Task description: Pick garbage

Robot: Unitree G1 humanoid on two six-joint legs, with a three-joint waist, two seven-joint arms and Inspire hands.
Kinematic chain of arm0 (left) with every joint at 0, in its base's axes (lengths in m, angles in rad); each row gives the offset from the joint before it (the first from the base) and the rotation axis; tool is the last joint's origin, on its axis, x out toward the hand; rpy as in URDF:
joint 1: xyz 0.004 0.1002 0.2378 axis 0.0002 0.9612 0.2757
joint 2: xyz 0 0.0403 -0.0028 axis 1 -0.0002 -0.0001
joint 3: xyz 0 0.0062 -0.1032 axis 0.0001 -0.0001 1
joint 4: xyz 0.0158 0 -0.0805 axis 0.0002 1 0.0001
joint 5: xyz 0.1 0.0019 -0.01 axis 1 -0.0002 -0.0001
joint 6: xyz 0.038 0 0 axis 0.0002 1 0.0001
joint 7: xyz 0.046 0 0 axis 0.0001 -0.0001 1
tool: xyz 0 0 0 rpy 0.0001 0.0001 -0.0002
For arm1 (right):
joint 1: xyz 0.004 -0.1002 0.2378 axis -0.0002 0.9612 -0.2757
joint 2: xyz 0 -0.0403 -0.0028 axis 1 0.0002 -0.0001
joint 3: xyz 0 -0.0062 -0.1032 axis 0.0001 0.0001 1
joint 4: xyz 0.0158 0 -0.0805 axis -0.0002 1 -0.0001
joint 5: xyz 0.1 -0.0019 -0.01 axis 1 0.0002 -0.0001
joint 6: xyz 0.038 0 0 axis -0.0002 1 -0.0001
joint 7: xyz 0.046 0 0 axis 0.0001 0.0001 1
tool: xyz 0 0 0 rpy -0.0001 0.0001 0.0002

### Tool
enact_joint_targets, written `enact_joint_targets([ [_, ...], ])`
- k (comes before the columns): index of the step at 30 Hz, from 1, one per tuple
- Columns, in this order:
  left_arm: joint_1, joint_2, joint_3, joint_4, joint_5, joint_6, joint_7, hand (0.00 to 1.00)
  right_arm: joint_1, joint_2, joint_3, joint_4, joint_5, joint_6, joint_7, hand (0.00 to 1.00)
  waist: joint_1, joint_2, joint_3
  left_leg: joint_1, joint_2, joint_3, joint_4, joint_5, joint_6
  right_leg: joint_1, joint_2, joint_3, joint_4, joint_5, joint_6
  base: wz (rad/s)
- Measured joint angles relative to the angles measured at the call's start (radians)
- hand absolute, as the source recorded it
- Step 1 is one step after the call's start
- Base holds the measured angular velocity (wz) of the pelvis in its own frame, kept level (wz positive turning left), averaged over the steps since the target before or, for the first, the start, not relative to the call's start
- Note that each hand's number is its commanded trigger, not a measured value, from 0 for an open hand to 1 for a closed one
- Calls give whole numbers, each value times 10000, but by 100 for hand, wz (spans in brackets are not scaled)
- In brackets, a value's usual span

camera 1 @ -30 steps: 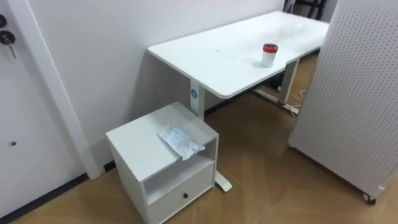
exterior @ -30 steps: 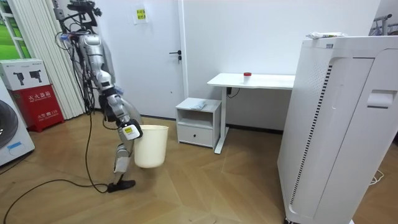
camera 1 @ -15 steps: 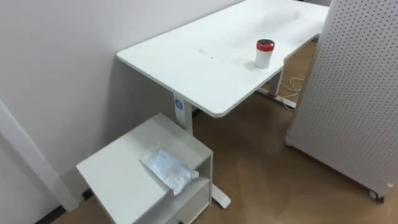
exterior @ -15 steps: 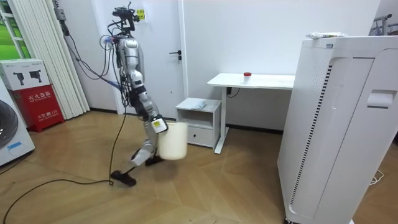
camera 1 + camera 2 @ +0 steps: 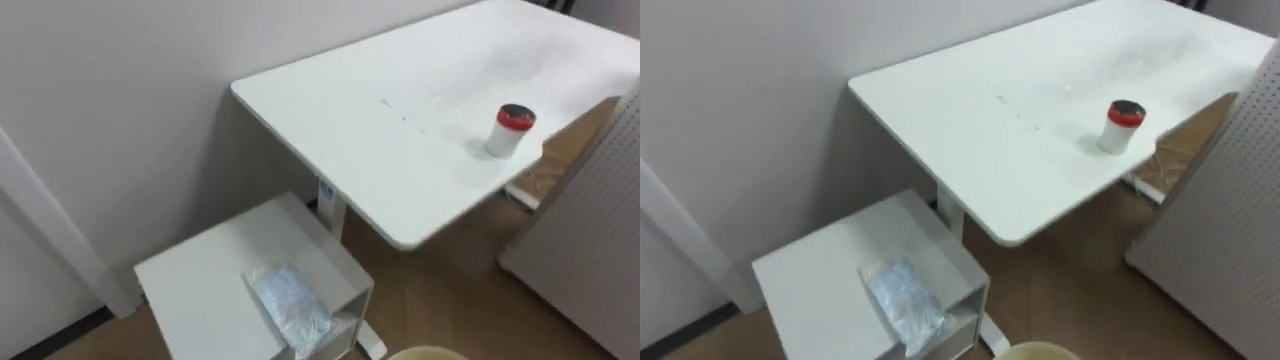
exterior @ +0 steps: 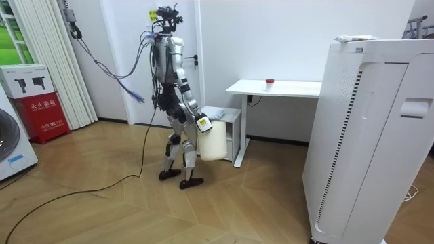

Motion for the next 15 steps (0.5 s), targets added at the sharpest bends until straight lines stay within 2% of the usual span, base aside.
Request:
enact_joint_targets([
  [1, -374, 13, -86, -499, 335, -137, 333, 0, -107, 44, -7, 136, -10, -21, -33, 100, -21, 20, 3, -513, 203, 88, -328, 685, 221, -366, -26, 194, 196, -107, 183, 67],
  [2, -414, 6, -170, -888, 502, -195, 550, 0, -254, 49, 37, 258, -80, 26, -31, 100, 133, -40, -16, -551, 172, 245, -334, 741, 259, -552, -51, 217, 289, -156, 261, 16],
  [3, -495, -12, -184, -1386, 867, -478, 981, 0, -511, 27, 65, 488, -366, 1, 16, 100, 193, -77, -16, -675, 170, 457, -320, 762, 293, -698, -65, 8, 265, -169, 276, -32],
  [4, -722, -37, -192, -1427, 1072, -783, 1338, 0, -717, 4, 97, 551, -431, -33, 61, 100, 272, -59, -4, -683, 144, 560, -313, 761, 295, -762, -88, -180, 241, -160, 262, -36],
  [5, -855, -35, -188, -1417, 1072, -896, 1524, 0, -829, 0, 175, 552, -447, -55, 62, 100, 302, -50, 2, -684, 126, 580, -314, 758, 298, -819, -97, -259, 256, -149, 245, -47],
  [6, -1112, -25, -157, -1409, 1063, -1081, 1900, 0, -985, -2, 415, 545, -472, -107, 55, 100, 314, -12, 30, -693, 104, 590, -353, 749, 303, -846, -121, -284, 262, -117, 200, -30],
  [7, -1380, -11, -163, -1371, 1052, -1262, 2207, 0, -1048, -1, 552, 535, -475, -107, 60, 100, 273, 90, 102, -692, 102, 570, -402, 735, 319, -865, -112, -297, 271, -99, 186, -17],
  [9, -1647, 36, -165, -1353, 1079, -1486, 2658, 0, -1053, -4, 698, 531, -460, -74, 15, 100, 198, 133, 134, -759, 76, 558, -542, 704, 318, -1075, -104, -235, 414, -98, 181, -10],
  [14, -1703, 330, -471, -1340, 1243, -1615, 3830, 0, -1194, -119, 1062, 394, -279, -107, 3, 100, -15, 105, 147, -1305, 115, 809, -387, 712, 267, -1806, -56, -181, 659, -52, 52, -17],
  [15, -1727, 366, -610, -1317, 1214, -1641, 4057, 0, -1259, -140, 1225, 367, -202, -123, 6, 100, -170, 105, 150, -1450, 127, 801, -333, 719, 254, -1941, -54, -218, 718, -47, 37, -3],
])
